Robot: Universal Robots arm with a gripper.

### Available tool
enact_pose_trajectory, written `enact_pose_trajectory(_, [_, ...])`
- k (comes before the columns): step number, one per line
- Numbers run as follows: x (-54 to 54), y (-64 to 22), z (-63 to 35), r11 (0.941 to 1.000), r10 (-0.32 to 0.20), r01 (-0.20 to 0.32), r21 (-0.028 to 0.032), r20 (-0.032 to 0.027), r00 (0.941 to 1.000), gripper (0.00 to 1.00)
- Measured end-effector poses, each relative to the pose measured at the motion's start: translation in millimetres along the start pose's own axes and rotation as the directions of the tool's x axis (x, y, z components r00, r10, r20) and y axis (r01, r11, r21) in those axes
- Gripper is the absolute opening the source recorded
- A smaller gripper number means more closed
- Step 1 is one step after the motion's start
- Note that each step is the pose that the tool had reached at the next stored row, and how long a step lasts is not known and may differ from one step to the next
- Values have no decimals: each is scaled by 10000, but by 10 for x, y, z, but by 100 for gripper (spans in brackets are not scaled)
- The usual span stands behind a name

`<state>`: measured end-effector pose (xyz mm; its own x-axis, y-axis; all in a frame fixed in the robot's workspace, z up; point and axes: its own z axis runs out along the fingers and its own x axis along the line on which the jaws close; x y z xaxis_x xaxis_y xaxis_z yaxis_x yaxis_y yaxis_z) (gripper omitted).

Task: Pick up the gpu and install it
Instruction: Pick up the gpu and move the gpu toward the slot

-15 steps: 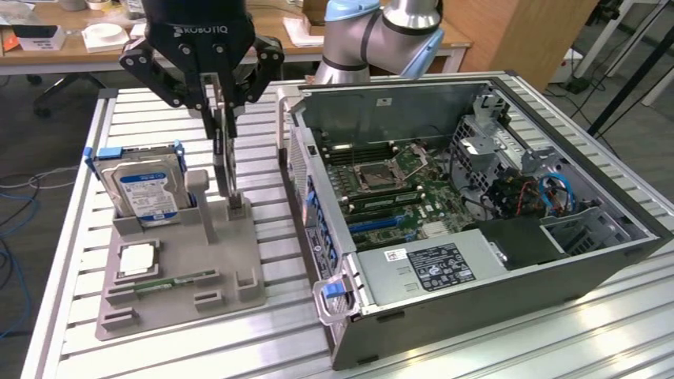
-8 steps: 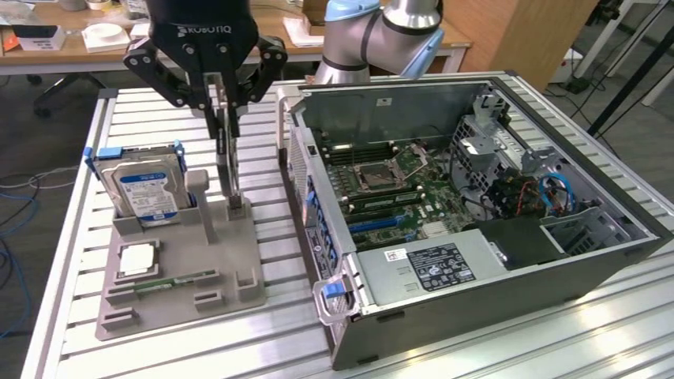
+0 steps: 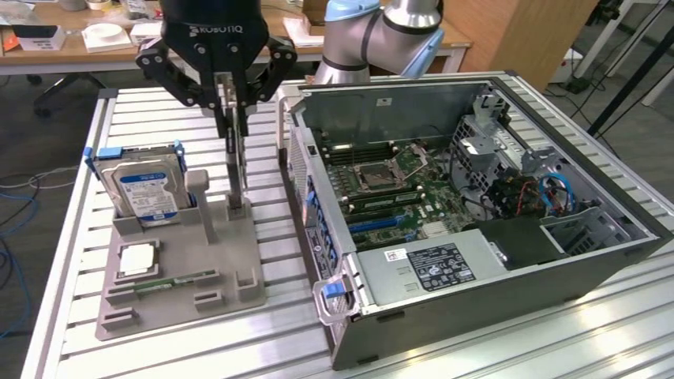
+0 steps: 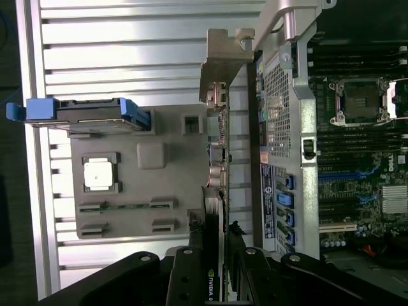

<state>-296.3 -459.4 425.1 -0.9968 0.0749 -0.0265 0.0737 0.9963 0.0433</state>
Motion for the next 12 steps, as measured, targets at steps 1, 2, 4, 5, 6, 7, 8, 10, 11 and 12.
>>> enact_pose_trajectory(1, [-10, 1, 0, 10000, 0, 0, 0, 0, 10000, 26])
enact_pose_trajectory(2, [-20, 1, 1, 10000, 0, 0, 0, 0, 10000, 26])
enact_pose_trajectory(4, [-40, 3, 1, 10000, 0, 0, 0, 0, 10000, 26])
enact_pose_trajectory(5, [-49, 4, 1, 10000, 0, 0, 0, 0, 10000, 26])
enact_pose_trajectory(6, [-58, 4, 2, 10000, -1, 1, 0, 0, 10000, 26])
enact_pose_trajectory(7, [-67, 5, 2, 10000, 0, 0, 0, 0, 10000, 26])
enact_pose_trajectory(8, [-75, 5, 3, 10000, 0, 0, 0, 1, 10000, 26])
enact_pose_trajectory(10, [-92, 7, 3, 10000, 0, 0, 0, 0, 10000, 26])
enact_pose_trajectory(11, [-102, 7, 3, 10000, 0, 0, 0, 0, 10000, 26])
enact_pose_trajectory(12, [-111, 8, 3, 10000, 0, 0, 0, 0, 10000, 26])
